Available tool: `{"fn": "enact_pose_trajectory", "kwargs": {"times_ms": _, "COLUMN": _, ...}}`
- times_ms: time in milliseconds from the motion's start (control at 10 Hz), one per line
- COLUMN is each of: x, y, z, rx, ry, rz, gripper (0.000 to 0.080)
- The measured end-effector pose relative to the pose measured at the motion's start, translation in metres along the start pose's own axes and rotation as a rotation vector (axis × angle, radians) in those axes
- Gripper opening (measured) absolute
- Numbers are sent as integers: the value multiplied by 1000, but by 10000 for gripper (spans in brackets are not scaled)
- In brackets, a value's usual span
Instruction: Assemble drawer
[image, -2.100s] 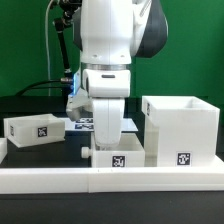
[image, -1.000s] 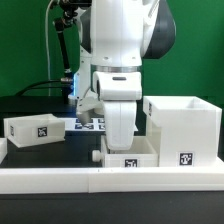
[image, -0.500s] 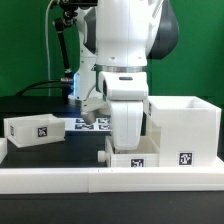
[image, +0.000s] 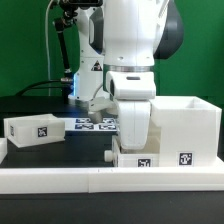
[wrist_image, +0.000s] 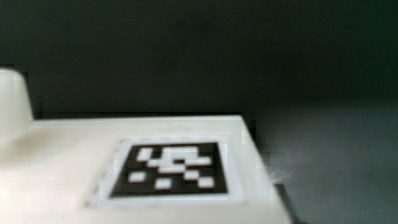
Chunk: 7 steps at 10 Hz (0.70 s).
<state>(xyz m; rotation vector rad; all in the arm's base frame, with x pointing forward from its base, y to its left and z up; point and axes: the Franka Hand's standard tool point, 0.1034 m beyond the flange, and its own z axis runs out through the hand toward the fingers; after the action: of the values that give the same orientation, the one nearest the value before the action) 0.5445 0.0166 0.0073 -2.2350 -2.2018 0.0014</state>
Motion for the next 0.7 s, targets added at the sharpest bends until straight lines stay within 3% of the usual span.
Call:
{"fn": "enact_pose_trajectory", "kwargs": {"times_ms": 200, "x": -1, "y": 0, "z": 0, "rx": 0, "ry": 0, "rz": 1, "gripper": 42}}
{"fn": "enact_pose_trajectory", "kwargs": {"times_ms": 300, "x": -2, "y": 0, "z": 0, "rx": 0, "ry": 0, "rz": 3, "gripper": 240}}
{"fn": "enact_pose_trajectory", "kwargs": {"times_ms": 400, "x": -2, "y": 1, "z": -3, "rx": 1, "ry": -1, "rz": 16, "gripper": 377}}
{"fn": "enact_pose_trajectory", "kwargs": {"times_ms": 500, "x": -1, "y": 4, "z": -7, "rx": -1, "ry": -1, "rz": 27, "gripper": 377}}
{"fn": "enact_pose_trajectory", "kwargs": {"times_ms": 600, "x": 0, "y": 6, "z": -11, "rx": -7, "ry": -1, "rz": 34, "gripper": 514}}
{"fn": "enact_pose_trajectory", "kwargs": {"times_ms": 700, "x": 1, "y": 9, "z": -15, "rx": -10, "ry": -2, "rz": 42, "gripper": 514}}
